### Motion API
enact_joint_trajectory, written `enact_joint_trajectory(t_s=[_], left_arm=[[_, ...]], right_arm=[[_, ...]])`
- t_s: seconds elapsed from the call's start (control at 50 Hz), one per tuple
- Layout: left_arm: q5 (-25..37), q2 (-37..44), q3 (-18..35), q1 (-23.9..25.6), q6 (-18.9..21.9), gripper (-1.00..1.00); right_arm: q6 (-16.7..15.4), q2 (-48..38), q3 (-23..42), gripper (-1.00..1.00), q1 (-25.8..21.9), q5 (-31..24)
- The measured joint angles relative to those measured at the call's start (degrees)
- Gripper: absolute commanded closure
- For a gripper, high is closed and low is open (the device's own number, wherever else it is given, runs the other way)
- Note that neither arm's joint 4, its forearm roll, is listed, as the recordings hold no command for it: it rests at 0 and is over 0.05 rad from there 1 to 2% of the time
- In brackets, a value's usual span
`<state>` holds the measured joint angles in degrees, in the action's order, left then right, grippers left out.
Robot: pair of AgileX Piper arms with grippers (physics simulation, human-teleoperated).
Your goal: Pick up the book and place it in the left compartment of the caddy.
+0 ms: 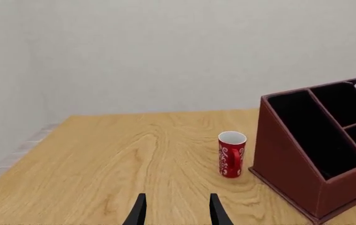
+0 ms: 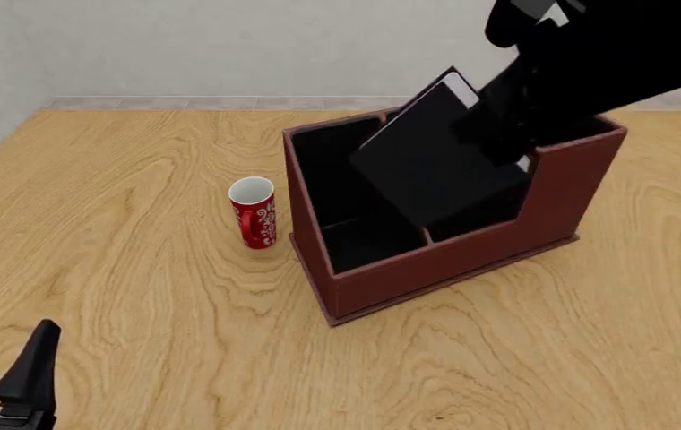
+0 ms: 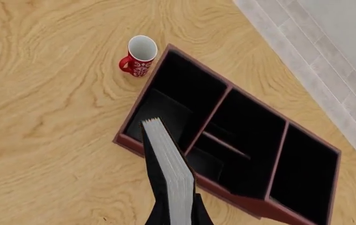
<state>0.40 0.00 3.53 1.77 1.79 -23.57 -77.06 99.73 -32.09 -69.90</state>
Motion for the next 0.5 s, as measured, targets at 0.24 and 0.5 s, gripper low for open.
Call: enact_joint_trajectory(t_s=[0.24, 0.5], left_arm=[[-0.87, 0.0, -0.73, -0.56, -0.38, -1.0], [-2.05, 0.0, -2.07, -1.26, -0.56, -1.0]], right_arm=[[-0.6, -2.93, 2.19, 1.0, 0.18, 0.0], [1.51, -6.65, 5.64, 1.0, 0.07, 0.0]])
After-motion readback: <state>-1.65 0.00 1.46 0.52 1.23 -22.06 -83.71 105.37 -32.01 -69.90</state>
